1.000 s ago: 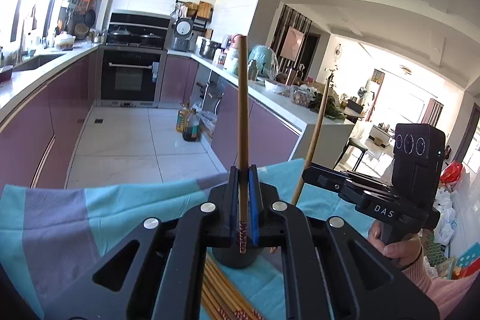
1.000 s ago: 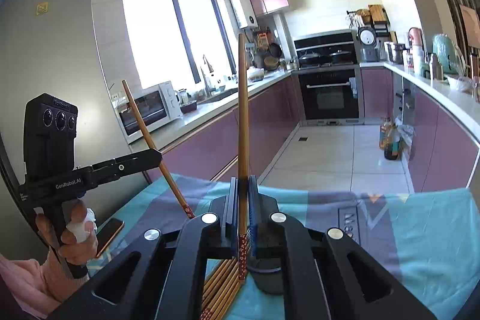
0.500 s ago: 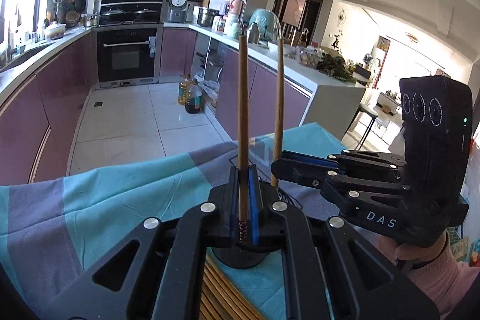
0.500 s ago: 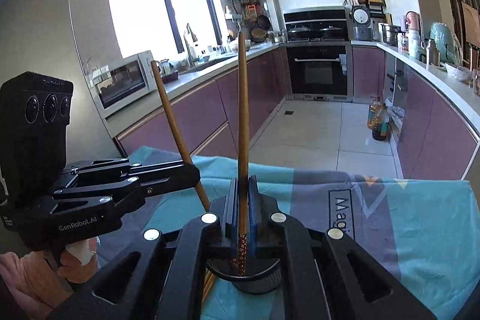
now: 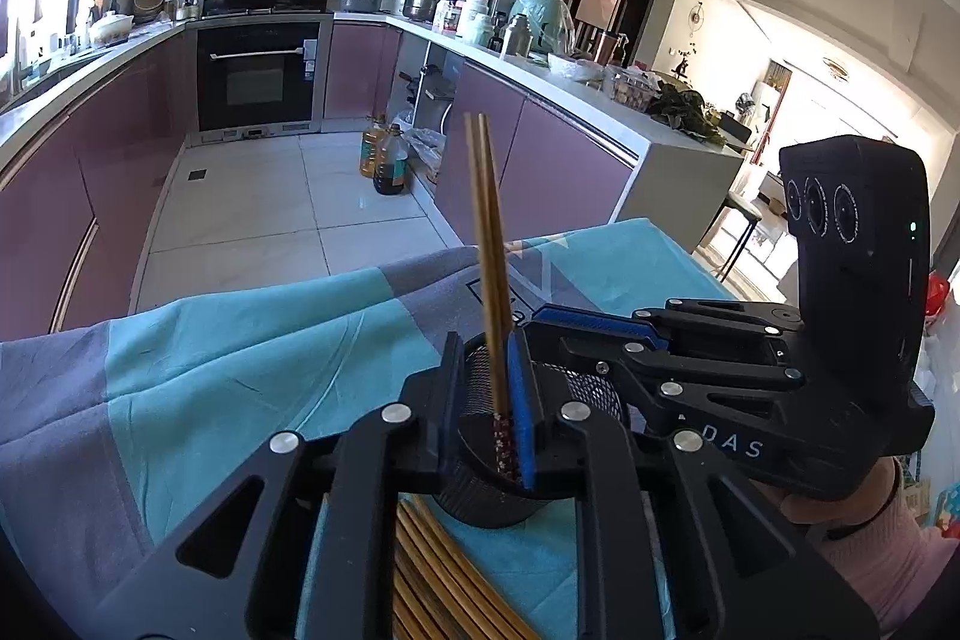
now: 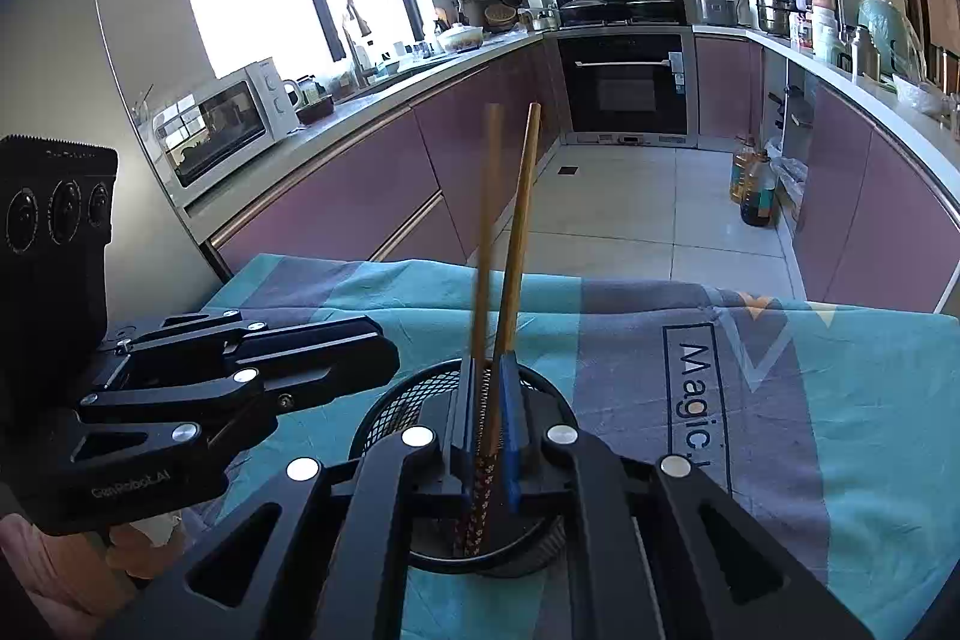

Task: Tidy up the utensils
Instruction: 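Lower the chopsticks into the black mesh cup and open both tools, then move both tools back to the remaining chopstick pile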

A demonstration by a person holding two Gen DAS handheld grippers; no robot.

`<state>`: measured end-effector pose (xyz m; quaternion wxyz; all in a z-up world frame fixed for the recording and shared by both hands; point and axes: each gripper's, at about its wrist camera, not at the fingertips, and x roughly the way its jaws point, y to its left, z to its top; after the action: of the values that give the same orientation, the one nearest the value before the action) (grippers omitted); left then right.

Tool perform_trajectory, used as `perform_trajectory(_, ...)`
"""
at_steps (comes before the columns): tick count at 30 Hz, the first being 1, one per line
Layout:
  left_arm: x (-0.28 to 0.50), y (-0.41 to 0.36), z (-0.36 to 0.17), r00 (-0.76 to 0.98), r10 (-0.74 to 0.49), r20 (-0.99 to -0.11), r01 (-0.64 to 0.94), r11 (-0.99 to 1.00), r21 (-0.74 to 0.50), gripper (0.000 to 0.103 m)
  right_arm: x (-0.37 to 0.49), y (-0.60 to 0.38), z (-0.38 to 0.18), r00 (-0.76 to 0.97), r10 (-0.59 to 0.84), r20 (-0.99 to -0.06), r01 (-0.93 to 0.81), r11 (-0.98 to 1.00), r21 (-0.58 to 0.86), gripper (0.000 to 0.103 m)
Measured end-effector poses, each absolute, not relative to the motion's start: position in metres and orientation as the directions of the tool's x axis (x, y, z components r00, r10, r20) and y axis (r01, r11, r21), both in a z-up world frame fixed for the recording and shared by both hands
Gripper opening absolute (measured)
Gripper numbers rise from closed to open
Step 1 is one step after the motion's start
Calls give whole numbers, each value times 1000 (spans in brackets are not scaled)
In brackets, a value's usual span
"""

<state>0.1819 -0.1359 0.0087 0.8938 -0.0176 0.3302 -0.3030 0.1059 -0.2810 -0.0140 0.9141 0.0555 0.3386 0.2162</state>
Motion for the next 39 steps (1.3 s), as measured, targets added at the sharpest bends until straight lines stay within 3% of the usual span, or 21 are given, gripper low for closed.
perform_trajectory(6, 162, -107, 17, 657, -527, -539, 487, 842, -230, 24, 90, -286, -6, 708, 435, -556, -356, 900, 251, 18)
perform_trajectory(13, 129, -66, 11, 703, -472, -532, 451, 874, -180, 35, 39, -277, 6, 698, 509, -503, -467, 857, 218, 30)
perform_trajectory(26, 95, -37, -79, 586, -398, -706, 424, 893, -151, 35, 28, -236, -79, 503, 505, -702, -475, 840, 263, 31)
perform_trajectory(39, 93, -61, -106, 542, -369, -755, 415, 899, -141, 36, 31, -228, -102, 508, 459, -729, -416, 872, 258, 31)
